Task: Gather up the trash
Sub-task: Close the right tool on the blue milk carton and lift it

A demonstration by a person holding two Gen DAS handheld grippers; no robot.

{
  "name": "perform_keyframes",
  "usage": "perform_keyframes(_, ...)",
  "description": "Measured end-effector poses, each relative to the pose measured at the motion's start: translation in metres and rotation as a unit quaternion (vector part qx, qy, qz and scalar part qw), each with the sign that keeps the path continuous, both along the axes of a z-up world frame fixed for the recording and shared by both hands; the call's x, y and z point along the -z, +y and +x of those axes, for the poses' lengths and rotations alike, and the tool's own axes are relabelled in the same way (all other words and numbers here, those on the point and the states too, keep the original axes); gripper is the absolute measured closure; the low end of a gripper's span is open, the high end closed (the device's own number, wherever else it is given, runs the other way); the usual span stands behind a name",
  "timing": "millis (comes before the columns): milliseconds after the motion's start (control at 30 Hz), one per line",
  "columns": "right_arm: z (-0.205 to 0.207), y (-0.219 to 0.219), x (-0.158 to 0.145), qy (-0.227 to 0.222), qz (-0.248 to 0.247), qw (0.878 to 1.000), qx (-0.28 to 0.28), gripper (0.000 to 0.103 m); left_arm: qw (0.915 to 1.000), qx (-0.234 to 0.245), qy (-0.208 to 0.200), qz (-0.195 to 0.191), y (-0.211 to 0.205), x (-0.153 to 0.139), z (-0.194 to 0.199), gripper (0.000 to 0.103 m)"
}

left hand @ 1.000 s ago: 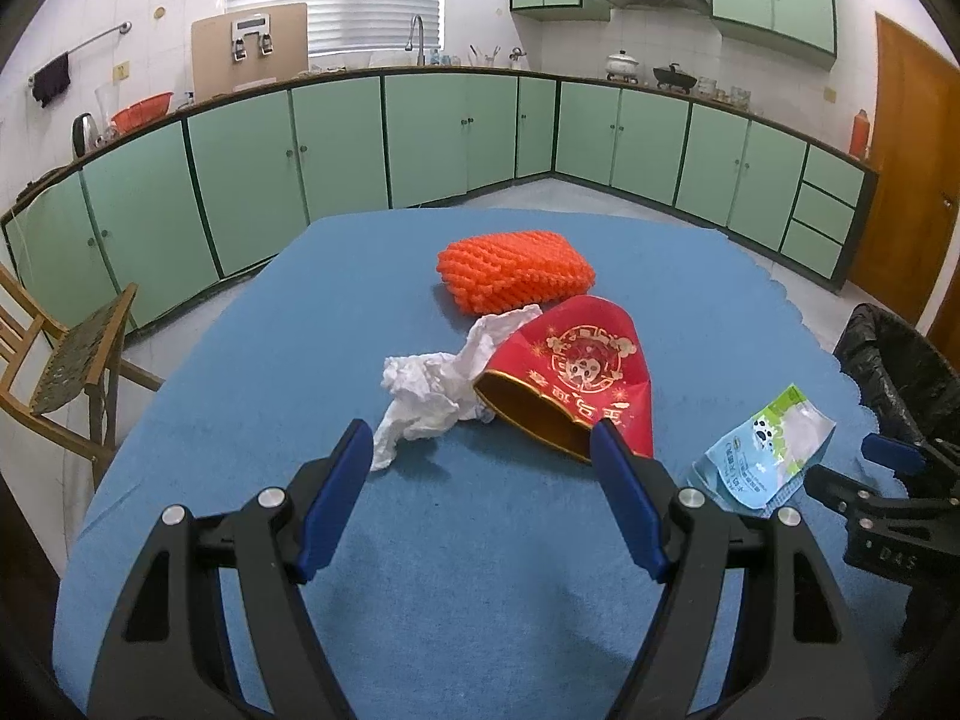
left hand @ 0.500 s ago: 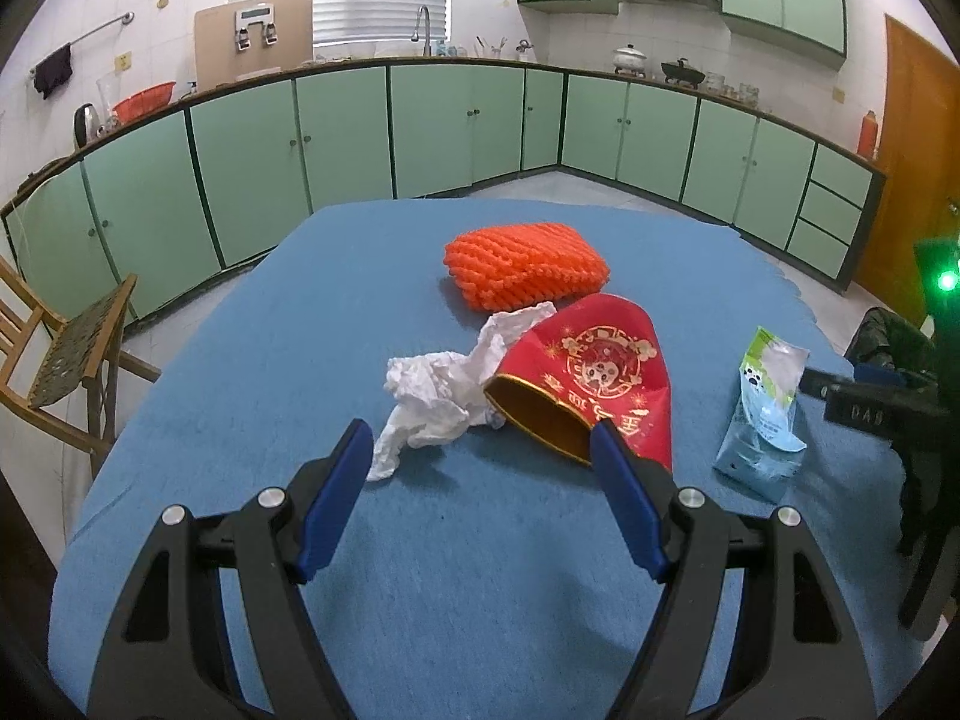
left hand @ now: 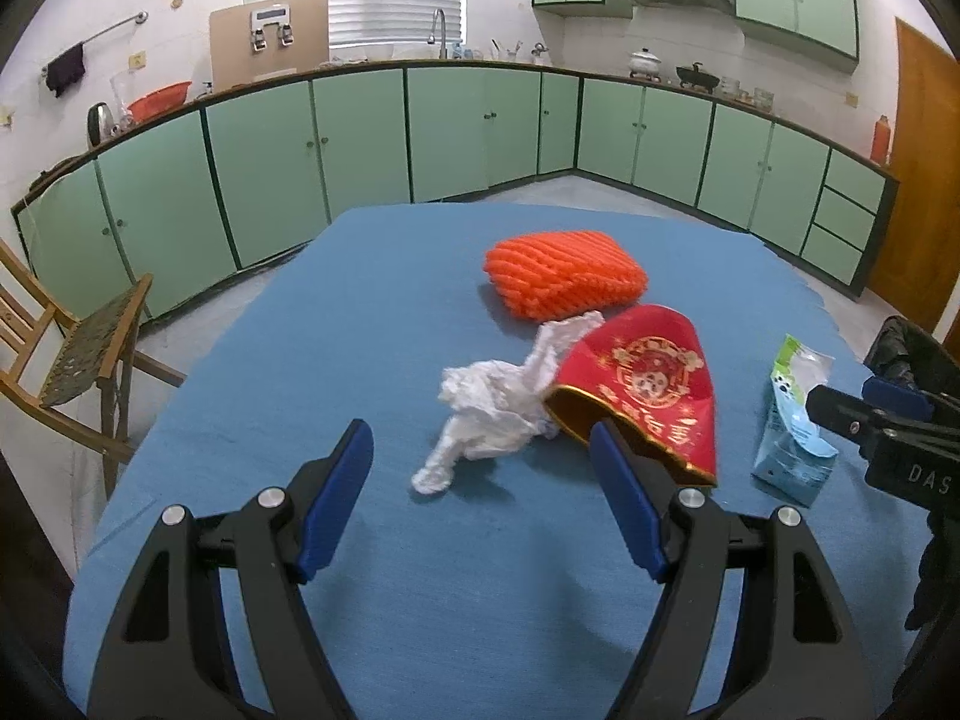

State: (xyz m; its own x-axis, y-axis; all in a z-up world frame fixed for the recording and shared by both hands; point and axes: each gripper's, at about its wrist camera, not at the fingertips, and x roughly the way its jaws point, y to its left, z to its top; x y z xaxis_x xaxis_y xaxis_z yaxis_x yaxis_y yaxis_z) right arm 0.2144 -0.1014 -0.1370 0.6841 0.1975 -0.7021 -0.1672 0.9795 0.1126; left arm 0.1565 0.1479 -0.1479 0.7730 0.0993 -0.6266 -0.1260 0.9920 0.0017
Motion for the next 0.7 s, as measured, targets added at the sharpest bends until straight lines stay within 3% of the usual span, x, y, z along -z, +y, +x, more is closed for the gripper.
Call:
perform_keyframes(367,0.002,0.026,0.022,0.027,-0.041,0.999,-0.008,0.026,1.0,-0.008,-0.002,-0.004,0.013,-0.005,0.0,0.03)
perform_keyframes(700,-0.014,-0.031,0.024,0.046,-0.062,0.996,0.039,0.026,0.9999,0.007,-0.003,-0.011,-0.004,-0.006,-0.001,0.03)
